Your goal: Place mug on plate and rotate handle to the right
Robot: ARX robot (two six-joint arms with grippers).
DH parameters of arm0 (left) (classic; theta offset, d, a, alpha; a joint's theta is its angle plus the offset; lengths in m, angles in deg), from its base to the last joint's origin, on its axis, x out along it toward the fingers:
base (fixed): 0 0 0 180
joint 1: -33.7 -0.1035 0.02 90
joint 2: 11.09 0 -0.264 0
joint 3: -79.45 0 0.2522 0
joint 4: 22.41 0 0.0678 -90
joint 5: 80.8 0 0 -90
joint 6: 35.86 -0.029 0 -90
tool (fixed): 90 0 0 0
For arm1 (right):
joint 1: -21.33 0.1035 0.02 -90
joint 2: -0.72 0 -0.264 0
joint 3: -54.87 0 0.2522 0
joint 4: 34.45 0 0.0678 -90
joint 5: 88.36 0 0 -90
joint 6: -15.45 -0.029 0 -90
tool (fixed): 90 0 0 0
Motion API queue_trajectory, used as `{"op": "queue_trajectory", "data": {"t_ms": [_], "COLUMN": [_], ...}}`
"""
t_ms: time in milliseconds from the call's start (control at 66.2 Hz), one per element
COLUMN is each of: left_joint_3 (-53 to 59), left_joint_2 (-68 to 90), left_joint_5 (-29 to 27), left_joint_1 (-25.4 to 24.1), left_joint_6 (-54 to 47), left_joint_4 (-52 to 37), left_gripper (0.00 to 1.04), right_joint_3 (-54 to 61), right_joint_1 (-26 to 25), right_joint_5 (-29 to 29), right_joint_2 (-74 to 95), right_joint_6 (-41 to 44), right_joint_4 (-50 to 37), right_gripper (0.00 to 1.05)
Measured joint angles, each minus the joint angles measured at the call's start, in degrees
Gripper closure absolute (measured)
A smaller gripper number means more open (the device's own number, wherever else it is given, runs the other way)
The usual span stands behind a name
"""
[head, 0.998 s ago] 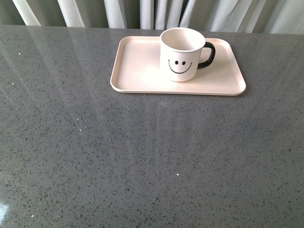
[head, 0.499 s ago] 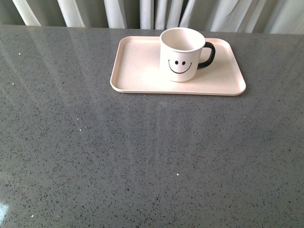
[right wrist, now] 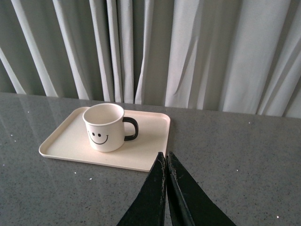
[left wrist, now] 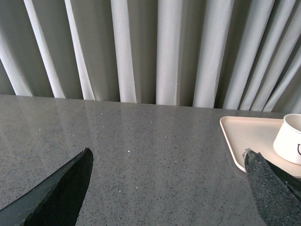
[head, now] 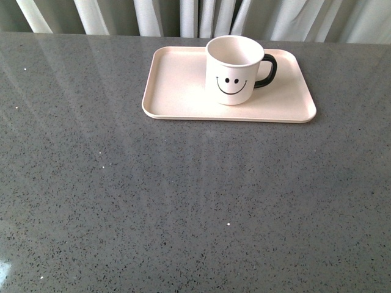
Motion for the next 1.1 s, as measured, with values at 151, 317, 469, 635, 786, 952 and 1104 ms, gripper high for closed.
{"op": "queue_trajectory", "data": {"t_ms": [151,317,469,635,786,952,1104], "left_joint_3": [0.0,0.0,0.0,0.0,0.0,0.0,0.0], "left_joint_2": [0.0,0.0,0.0,0.0,0.0,0.0,0.0], "left_joint_5": [0.0,0.0,0.0,0.0,0.0,0.0,0.0], "left_joint_1": [0.0,0.0,0.0,0.0,0.0,0.0,0.0], "left_joint_6": [0.0,0.0,0.0,0.0,0.0,0.0,0.0], "left_joint_4": [0.0,0.0,0.0,0.0,0.0,0.0,0.0], "left_gripper": [0.09,0.09,0.09,0.09,0.09,0.09,0.09], "right_joint_3": [0.0,0.0,0.0,0.0,0.0,0.0,0.0], "right_joint_1": [0.0,0.0,0.0,0.0,0.0,0.0,0.0], "right_joint_5": [0.13,0.11,0.11,0.11,0.11,0.11,0.11], "right_joint_2": [-4.72,-4.85,-4.9,-4.9,-4.9,-4.9,-4.9], "right_joint_6": [0.0,0.02,0.02,0.02,0.02,-0.02,-0.02], "right_joint_4": [3.26,3.34,3.34,3.34,3.34,3.34,3.34], "right_gripper": [1.03,0.96,0.68,0.39,0.14,0.09,0.09]}}
